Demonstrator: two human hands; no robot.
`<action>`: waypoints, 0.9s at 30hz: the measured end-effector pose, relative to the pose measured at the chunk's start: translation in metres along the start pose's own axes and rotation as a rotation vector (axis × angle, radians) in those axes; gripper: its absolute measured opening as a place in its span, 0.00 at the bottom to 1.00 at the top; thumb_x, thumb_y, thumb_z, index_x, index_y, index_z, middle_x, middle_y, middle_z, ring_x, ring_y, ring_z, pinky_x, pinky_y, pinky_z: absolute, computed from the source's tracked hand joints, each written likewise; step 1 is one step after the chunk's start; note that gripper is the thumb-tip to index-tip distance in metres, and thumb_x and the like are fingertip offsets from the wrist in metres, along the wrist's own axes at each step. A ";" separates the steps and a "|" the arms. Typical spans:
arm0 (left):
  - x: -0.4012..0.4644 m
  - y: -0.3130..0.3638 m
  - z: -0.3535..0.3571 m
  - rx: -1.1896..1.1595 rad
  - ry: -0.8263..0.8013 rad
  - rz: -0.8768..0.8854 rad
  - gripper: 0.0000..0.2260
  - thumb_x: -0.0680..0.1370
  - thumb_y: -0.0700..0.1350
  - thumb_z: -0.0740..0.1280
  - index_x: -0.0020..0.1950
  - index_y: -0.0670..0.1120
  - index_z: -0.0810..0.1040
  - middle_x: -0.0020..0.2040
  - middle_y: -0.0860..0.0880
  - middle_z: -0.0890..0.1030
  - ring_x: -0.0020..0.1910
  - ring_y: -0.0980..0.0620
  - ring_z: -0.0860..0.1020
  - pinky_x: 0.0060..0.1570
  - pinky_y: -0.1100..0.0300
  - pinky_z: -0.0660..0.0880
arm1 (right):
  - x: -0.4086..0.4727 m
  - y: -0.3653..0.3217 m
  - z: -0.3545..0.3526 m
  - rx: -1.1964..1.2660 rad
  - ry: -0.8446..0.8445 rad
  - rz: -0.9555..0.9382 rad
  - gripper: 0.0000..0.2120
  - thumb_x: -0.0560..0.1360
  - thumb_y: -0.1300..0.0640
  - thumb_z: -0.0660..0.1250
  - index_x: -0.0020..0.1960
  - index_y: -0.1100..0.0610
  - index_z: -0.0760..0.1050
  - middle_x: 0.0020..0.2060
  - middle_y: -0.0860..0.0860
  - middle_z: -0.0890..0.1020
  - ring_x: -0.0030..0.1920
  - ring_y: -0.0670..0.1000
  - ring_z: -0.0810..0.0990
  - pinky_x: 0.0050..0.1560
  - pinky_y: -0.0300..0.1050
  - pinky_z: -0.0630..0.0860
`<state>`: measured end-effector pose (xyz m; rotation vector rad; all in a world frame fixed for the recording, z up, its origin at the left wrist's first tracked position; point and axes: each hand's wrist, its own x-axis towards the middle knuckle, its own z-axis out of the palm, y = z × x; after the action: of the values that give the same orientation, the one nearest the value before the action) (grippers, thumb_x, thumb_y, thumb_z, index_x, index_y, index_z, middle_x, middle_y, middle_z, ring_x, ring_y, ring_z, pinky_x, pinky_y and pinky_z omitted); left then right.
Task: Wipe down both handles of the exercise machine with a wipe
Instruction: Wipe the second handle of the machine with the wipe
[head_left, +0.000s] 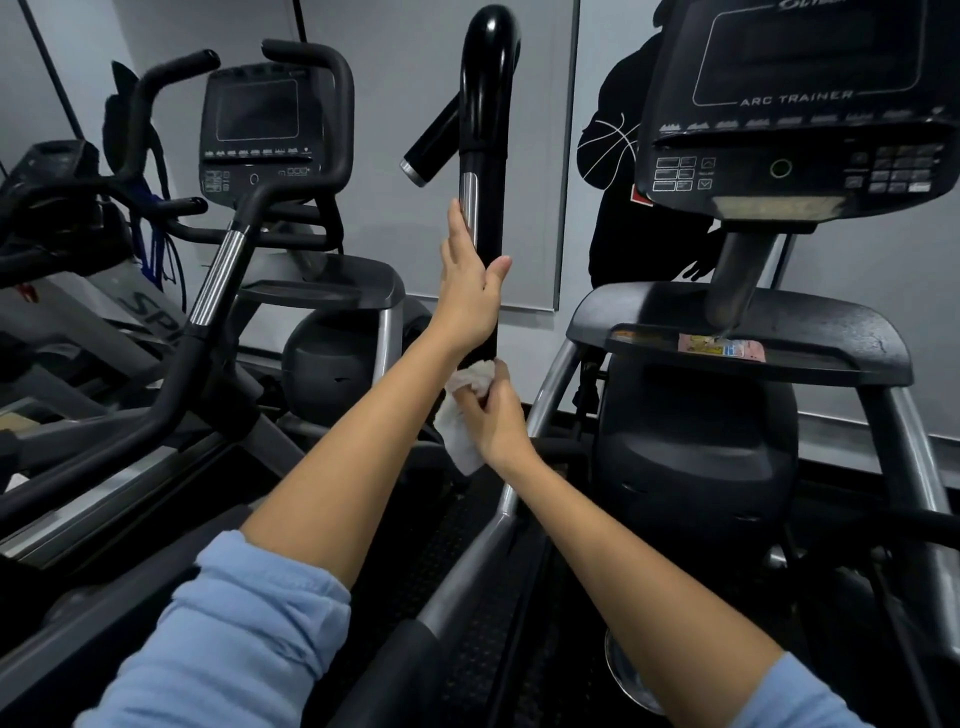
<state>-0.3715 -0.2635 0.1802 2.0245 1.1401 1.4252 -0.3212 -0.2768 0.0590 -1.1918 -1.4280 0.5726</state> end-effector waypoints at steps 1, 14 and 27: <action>0.000 0.000 0.000 0.002 0.000 0.000 0.32 0.81 0.42 0.57 0.76 0.45 0.36 0.77 0.44 0.46 0.76 0.47 0.48 0.73 0.54 0.49 | -0.002 0.007 0.002 -0.001 -0.018 0.042 0.11 0.78 0.58 0.62 0.59 0.58 0.66 0.48 0.52 0.75 0.51 0.51 0.76 0.44 0.36 0.71; -0.004 0.004 -0.002 -0.008 -0.014 -0.021 0.33 0.81 0.41 0.57 0.76 0.46 0.36 0.78 0.45 0.45 0.77 0.48 0.47 0.73 0.54 0.47 | -0.026 0.028 -0.026 -0.555 -0.279 -0.059 0.19 0.76 0.58 0.62 0.65 0.59 0.61 0.50 0.56 0.80 0.50 0.59 0.80 0.50 0.53 0.76; -0.015 0.014 -0.001 0.113 0.057 -0.024 0.36 0.75 0.32 0.61 0.77 0.46 0.45 0.76 0.43 0.52 0.75 0.45 0.52 0.74 0.51 0.50 | -0.005 -0.028 -0.111 -0.127 0.024 0.141 0.07 0.70 0.62 0.70 0.44 0.56 0.73 0.37 0.50 0.78 0.39 0.50 0.77 0.39 0.44 0.74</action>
<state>-0.3692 -0.2841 0.1823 2.0505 1.2914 1.4458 -0.2281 -0.3219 0.1090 -1.4042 -1.3837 0.5690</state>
